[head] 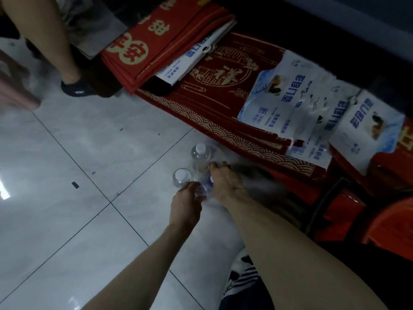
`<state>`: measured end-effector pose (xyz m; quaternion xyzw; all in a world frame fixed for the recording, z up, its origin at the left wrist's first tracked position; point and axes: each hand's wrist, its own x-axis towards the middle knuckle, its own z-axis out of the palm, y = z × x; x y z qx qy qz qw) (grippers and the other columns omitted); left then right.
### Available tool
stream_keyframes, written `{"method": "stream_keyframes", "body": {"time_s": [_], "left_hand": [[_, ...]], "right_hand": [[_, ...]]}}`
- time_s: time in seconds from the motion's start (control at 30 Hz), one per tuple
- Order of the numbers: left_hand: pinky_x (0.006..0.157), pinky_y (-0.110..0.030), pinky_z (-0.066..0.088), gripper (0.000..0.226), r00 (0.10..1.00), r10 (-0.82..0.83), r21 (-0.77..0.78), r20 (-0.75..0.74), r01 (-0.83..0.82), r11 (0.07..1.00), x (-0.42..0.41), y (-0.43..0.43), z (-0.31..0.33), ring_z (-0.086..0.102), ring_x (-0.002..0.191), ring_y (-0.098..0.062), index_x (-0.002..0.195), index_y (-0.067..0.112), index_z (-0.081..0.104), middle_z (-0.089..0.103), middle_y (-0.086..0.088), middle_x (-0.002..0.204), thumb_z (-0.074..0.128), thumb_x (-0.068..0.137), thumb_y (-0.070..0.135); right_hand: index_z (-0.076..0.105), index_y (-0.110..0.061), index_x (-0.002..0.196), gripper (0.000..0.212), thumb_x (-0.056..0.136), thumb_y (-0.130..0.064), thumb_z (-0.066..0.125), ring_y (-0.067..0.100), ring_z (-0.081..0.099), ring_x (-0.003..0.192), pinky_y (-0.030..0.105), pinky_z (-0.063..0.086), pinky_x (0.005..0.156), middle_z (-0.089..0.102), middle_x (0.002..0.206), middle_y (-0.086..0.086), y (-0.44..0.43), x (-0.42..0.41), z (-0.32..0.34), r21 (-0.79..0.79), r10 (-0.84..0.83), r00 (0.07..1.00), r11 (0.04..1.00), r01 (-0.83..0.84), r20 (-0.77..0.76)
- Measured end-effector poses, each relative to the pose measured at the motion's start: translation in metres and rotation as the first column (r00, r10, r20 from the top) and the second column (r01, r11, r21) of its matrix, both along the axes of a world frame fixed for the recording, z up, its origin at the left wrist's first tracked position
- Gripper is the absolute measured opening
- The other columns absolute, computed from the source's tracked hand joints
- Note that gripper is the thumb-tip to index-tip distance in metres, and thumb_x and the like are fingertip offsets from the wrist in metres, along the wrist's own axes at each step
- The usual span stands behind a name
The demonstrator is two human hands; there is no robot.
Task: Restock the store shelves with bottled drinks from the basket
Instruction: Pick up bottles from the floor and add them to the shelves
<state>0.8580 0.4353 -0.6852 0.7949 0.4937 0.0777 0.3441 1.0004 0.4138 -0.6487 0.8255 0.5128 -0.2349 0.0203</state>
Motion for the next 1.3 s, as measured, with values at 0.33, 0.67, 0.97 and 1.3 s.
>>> {"method": "stream_keyframes", "body": {"time_s": [0.33, 0.67, 0.97, 1.3], "left_hand": [[0.078, -0.034, 0.053, 0.015, 0.964, -0.267, 0.175, 0.017, 0.260, 0.950, 0.014, 0.021, 0.079, 0.066, 0.095, -0.020, 0.103, 0.025, 0.069, 0.071, 0.007, 0.107, 0.074, 0.089, 0.025], [0.090, -0.027, 0.051, 0.021, 0.794, -0.586, 0.348, 0.160, 0.511, 0.786, 0.074, 0.044, 0.233, 0.062, 0.100, -0.014, 0.108, 0.020, 0.070, 0.059, 0.010, 0.108, 0.070, 0.088, 0.014], [0.089, -0.046, 0.052, 0.014, 0.578, -0.816, 0.497, -0.030, 0.717, 0.489, 0.155, 0.003, 0.377, 0.062, 0.099, -0.025, 0.111, 0.021, 0.059, 0.062, -0.003, 0.110, 0.056, 0.099, 0.014], [0.101, -0.041, 0.046, 0.031, 0.251, -0.939, 0.641, -0.237, 0.767, 0.044, 0.269, -0.107, 0.469, 0.054, 0.120, -0.023, 0.135, 0.017, 0.049, 0.053, 0.001, 0.129, 0.052, 0.105, 0.012]], "right_hand": [[0.064, -0.010, 0.127, 0.032, 0.097, -0.020, 0.066, 0.030, 0.063, 0.119, 0.039, 0.054, 0.096, 0.063, 0.130, 0.015, -0.009, 0.021, 0.080, -0.042, -0.089, 0.985, 0.994, 0.096, 0.148], [0.058, -0.003, 0.131, 0.034, 0.104, -0.022, 0.056, 0.033, 0.057, 0.120, 0.035, 0.049, 0.096, 0.053, 0.135, 0.017, -0.063, 0.087, 0.229, 0.211, -0.277, 0.946, 0.948, 0.240, 0.167], [0.056, -0.008, 0.126, 0.031, 0.102, -0.028, 0.056, 0.038, 0.055, 0.118, 0.047, 0.051, 0.095, 0.048, 0.133, 0.016, -0.151, 0.132, 0.358, 0.476, -0.427, 0.878, 0.832, 0.286, 0.218], [0.065, 0.002, 0.112, 0.023, 0.105, -0.015, 0.052, 0.037, 0.055, 0.117, 0.037, 0.039, 0.089, 0.059, 0.121, 0.022, -0.298, 0.170, 0.445, 0.587, -0.575, 0.783, 0.727, 0.356, 0.237]]}}
